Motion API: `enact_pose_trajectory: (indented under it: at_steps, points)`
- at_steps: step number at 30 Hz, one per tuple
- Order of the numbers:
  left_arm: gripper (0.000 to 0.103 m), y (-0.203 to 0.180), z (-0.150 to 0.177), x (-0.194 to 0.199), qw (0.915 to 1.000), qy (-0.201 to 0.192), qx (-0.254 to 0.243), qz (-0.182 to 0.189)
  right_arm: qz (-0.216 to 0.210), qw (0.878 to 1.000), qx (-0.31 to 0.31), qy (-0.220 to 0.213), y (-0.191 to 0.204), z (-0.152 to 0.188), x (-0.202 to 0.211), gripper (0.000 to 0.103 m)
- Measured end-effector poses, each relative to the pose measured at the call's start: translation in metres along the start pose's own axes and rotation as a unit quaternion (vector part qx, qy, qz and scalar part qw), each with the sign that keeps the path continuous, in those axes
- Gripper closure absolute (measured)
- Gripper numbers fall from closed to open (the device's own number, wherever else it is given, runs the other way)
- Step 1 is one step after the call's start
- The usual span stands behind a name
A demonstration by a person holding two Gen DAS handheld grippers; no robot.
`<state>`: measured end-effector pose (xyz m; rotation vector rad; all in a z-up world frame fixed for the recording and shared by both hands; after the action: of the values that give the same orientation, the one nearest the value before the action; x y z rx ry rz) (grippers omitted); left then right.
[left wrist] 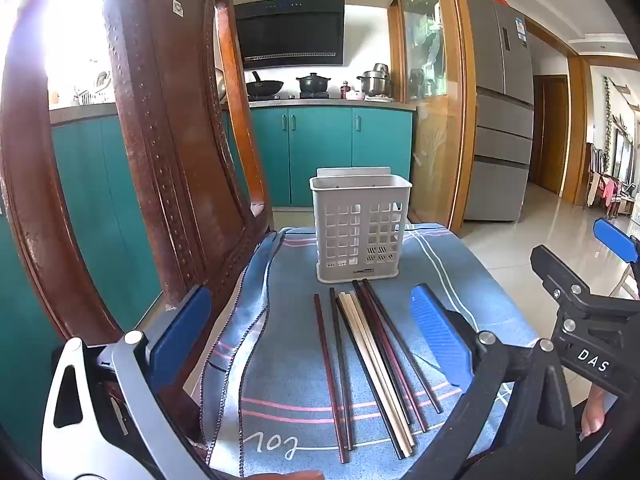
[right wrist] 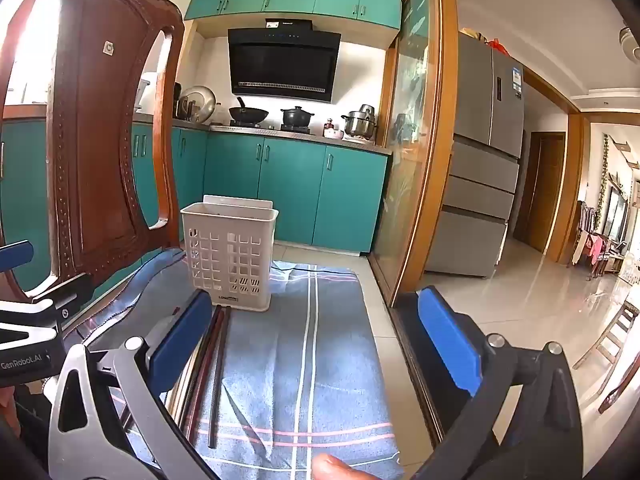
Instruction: Organize utensils
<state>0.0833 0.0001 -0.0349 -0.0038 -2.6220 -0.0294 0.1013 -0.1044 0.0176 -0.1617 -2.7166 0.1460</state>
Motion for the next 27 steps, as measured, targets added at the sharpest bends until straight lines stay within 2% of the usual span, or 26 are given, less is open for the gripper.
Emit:
enact_pose_trajectory:
  at_steps: [27]
  points:
    - [0.004, 0.0024, 0.0013, 0.0004, 1.0, 0.002, -0.002, -0.001, -0.001, 1.0, 0.001, 0.002, -0.0009, 0.0006, -0.0012, 0.002]
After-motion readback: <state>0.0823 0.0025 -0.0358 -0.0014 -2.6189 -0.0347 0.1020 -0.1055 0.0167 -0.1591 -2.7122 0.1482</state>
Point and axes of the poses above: each gripper's, at about its wrist camera, not at the fingertips, and x roughly against the way its jaws point, y to its left, z to its underside, the point moved 9 cm from there along -x, roughly the way its jaws point, and after that the axes turned 7 degrees about y, right-handed, at the moved point
